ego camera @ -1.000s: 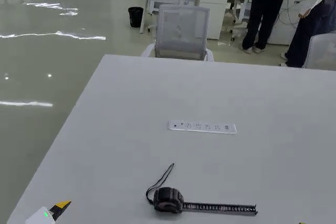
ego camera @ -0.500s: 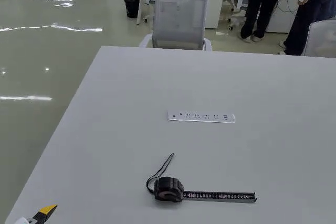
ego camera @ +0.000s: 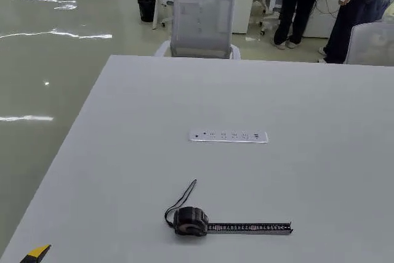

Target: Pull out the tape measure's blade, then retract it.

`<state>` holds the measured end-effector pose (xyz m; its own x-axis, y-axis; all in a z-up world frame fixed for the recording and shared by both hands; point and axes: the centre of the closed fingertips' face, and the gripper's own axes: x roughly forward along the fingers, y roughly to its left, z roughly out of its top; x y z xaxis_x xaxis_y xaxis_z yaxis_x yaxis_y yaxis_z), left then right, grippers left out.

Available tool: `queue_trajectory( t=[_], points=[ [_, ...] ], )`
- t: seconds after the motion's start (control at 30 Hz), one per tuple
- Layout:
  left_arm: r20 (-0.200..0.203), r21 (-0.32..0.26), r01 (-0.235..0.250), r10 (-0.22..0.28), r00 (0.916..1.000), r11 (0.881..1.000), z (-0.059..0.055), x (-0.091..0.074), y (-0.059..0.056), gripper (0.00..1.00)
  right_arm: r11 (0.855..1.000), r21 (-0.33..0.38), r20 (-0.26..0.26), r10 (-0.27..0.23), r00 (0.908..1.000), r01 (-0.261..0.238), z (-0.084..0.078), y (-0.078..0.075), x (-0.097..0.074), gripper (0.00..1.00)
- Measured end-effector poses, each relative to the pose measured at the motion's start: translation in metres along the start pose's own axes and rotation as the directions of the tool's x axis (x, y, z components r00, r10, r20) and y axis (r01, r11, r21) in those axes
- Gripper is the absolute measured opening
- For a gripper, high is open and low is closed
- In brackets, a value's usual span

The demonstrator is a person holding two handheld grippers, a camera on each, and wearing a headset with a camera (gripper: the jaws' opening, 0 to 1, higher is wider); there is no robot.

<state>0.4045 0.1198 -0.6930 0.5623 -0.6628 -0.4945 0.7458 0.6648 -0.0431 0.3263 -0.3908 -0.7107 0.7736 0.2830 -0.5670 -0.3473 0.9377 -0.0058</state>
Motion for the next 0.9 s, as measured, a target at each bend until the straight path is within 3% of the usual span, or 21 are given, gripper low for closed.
queue_trajectory(
  t=[0.3,0.4,0.53,0.9],
  points=[
    [0.002,-0.011,-0.004,0.004,1.0000,1.000,0.000,0.001,0.000,0.99,0.999,-0.040,-0.036,-0.020,0.9991,0.019,-0.008,0.001,-0.007,1.00],
    [-0.007,-0.011,0.001,-0.001,1.0000,1.000,-0.006,0.000,-0.002,0.99,0.998,-0.067,-0.052,-0.015,0.9985,0.012,-0.010,0.003,-0.006,1.00],
    [-0.023,-0.012,-0.002,0.001,0.9997,1.000,-0.013,-0.004,0.001,0.99,0.999,-0.040,-0.055,-0.016,0.9984,0.014,-0.012,0.002,-0.006,0.99],
    [-0.006,-0.019,-0.018,0.018,0.9998,1.000,-0.007,-0.008,0.001,0.99,0.999,-0.025,-0.062,-0.032,0.9976,0.030,-0.015,-0.008,-0.011,0.99]
  ],
)
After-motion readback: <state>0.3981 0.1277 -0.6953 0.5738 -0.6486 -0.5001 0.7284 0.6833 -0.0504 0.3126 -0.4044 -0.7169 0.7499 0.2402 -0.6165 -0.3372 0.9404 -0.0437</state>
